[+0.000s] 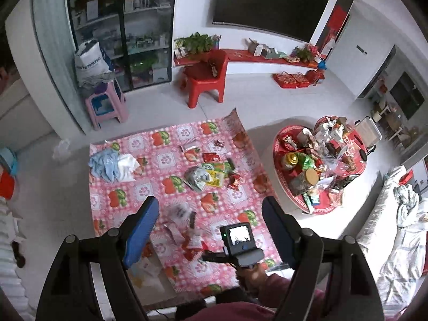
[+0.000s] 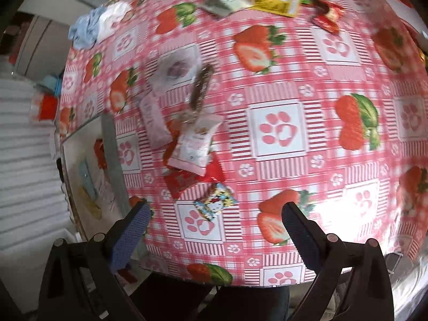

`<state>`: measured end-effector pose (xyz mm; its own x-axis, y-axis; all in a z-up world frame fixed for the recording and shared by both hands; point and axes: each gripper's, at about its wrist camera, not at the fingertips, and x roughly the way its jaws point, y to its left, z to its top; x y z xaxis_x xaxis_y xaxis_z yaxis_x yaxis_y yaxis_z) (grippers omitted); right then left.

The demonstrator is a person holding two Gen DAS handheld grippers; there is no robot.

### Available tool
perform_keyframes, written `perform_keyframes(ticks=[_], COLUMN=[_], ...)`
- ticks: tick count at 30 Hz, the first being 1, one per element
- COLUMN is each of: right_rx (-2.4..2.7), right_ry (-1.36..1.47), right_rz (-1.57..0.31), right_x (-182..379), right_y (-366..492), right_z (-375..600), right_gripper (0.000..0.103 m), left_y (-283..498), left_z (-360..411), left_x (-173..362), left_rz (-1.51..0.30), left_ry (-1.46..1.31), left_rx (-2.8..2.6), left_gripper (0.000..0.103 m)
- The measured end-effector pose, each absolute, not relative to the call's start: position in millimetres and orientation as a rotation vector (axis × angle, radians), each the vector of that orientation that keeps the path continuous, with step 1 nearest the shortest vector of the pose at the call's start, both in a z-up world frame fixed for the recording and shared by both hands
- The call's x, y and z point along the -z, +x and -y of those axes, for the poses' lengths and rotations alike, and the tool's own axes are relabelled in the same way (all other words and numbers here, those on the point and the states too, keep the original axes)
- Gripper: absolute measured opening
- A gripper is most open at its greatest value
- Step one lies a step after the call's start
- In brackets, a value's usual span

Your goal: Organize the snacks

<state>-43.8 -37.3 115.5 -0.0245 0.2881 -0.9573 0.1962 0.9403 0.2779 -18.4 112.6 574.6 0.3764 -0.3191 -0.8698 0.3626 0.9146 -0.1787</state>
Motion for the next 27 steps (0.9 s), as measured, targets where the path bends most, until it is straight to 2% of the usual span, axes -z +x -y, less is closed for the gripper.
perform_keyframes(ticks=[6,11,17,27], right_rx=[-0.046,-0.029,-0.005,-0.007], right_ry=[0.421,0.443,0.455,0.434], right_rz=[-1.571,-1.556,-1.554,-1.547], right_x=[-124,-129,-129,-135], right_y=[-44,-49,-54,-56], right_z=[52,60,66,61], right_gripper=[0.099,0.099,0.099,0.099], left_y=[-29,-44,-45,-21], left_z=[-78,-59,-61,-90], left_x=[-580,-596,-623,-622], left_rz=[-1.126,-1.043,-0.942,-1.088], left_ry=[0.139,0.237,0.209,0.003], left_rx=[0.418,0.438,0.465,0.473], left_gripper=[0.082,0.083,0.084,0.084])
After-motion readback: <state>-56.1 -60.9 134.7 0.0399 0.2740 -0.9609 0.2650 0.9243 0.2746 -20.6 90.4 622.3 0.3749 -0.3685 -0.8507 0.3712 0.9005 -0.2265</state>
